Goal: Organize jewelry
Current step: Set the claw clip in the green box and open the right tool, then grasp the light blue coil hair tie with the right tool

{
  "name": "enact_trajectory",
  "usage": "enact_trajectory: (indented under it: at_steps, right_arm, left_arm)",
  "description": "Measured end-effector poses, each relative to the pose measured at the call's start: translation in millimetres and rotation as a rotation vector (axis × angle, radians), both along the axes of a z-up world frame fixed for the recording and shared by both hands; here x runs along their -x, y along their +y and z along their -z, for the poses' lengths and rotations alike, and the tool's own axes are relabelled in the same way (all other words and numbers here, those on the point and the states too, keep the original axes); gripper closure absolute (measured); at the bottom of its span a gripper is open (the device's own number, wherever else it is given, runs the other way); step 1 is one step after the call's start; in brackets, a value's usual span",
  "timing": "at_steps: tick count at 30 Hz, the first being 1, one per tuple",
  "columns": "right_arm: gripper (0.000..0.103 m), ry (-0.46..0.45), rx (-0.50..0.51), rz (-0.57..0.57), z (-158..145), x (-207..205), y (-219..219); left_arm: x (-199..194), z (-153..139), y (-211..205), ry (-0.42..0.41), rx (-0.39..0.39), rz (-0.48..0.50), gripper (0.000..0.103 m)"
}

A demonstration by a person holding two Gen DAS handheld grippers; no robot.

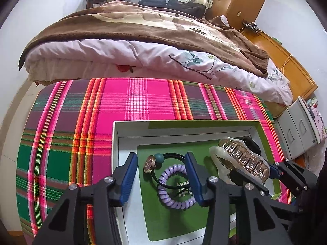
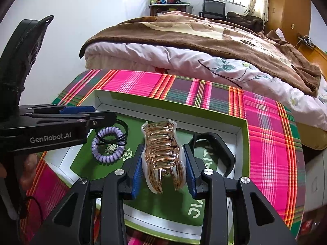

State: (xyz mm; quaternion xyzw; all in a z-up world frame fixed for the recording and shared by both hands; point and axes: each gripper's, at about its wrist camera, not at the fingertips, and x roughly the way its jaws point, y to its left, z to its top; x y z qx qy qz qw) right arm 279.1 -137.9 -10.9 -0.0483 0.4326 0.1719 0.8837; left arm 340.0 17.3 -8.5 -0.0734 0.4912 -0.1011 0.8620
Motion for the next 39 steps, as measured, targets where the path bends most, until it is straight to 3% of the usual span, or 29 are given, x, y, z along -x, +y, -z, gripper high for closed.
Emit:
enact_trajectory:
  at_steps: [2,17,31,39]
  right_arm:
    - [0.05,-0.001,-0.015,0.001,-2,2,-2]
    - [0.048,-0.051,-0.045,0.018,-29,39,-16]
    - [0.047,-0.112,-0.118,0.072,-53,104,-47]
    - [0.047,-0.128,-0.12,0.099,-49,141,-69]
  left_arm:
    - [2,-2,0,-0.004,0.004,0.001,0.051]
    - [44,-33,3,-0.051,0.012,-0.004,0.045]
    - [123,-58,15,-0.109,0.018,-0.025,0.041]
    - [174,-56,21,-0.129,0.031,-0.044,0.039]
